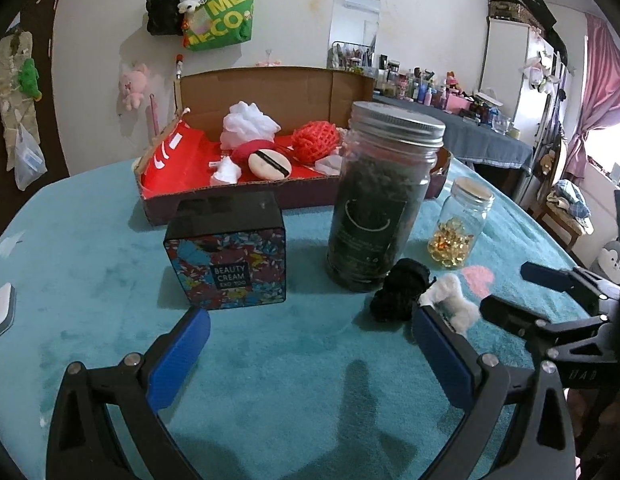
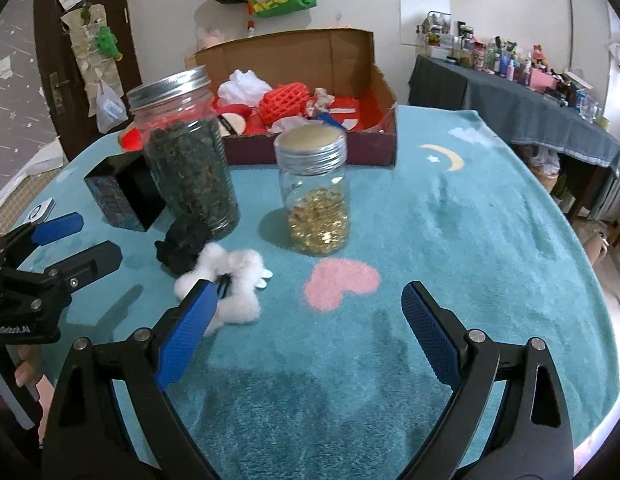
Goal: Organize soft objects
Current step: 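Move both tools back toward the white scrunchie on the table, then grasp the white star scrunchie with the right tool while the left tool grasps the black scrunchie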
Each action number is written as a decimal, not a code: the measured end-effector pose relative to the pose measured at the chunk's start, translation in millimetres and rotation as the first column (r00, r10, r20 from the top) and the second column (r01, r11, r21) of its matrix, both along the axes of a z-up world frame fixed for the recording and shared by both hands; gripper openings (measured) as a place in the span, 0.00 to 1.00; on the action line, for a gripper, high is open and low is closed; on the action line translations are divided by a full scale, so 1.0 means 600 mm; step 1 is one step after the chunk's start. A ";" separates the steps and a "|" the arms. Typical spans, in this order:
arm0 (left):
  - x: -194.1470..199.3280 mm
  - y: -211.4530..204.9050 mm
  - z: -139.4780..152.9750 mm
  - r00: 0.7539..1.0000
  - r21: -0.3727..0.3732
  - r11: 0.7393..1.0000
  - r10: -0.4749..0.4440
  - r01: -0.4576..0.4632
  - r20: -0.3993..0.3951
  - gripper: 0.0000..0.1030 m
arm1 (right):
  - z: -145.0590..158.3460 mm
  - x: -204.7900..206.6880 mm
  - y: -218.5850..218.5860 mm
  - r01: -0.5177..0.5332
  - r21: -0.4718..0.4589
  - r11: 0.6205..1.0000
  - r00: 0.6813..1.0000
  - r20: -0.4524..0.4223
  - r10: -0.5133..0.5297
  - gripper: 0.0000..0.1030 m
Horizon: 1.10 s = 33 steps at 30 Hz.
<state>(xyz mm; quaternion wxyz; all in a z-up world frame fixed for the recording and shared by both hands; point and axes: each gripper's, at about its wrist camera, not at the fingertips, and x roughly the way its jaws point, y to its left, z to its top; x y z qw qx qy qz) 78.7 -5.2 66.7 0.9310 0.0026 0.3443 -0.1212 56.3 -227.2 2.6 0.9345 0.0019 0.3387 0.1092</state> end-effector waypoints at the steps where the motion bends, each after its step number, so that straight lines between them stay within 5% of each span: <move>1: 0.001 0.001 0.000 1.000 -0.005 1.000 -0.008 0.008 -0.004 0.99 | -0.001 0.001 0.003 -0.016 0.007 1.000 1.000 -0.007 0.016 0.92; 10: 0.021 -0.022 -0.004 0.987 -0.031 0.989 -0.147 0.145 -0.060 0.74 | -0.018 0.035 0.024 -0.141 0.019 0.990 0.987 -0.074 0.142 0.91; 12: 0.029 -0.032 -0.007 0.980 -0.042 0.982 -0.186 0.183 -0.075 0.66 | -0.021 0.041 0.026 -0.175 0.024 0.984 0.981 -0.085 0.176 0.80; 14: 0.038 -0.045 -0.012 0.971 -0.048 0.975 -0.220 0.216 -0.093 0.56 | -0.026 0.047 0.029 -0.207 0.034 0.978 0.973 -0.102 0.209 0.58; 15: 0.042 -0.050 -0.016 0.968 -0.051 0.973 -0.231 0.226 -0.103 0.47 | -0.027 0.049 0.030 -0.211 0.027 0.977 0.972 -0.100 0.213 0.56; 17: 0.050 -0.060 -0.027 0.955 -0.068 0.965 -0.262 0.255 -0.138 0.25 | -0.026 0.049 0.032 -0.248 0.036 0.968 0.963 -0.098 0.250 0.31; 23: 0.051 -0.055 -0.029 0.948 -0.114 0.957 -0.281 0.265 -0.149 0.17 | -0.023 0.046 0.024 -0.273 0.092 0.958 0.955 -0.097 0.282 0.11; 33: 0.044 -0.041 -0.008 0.949 -0.119 0.955 -0.287 0.272 -0.131 0.16 | -0.002 0.039 0.013 -0.266 0.118 0.957 0.959 -0.068 0.275 0.08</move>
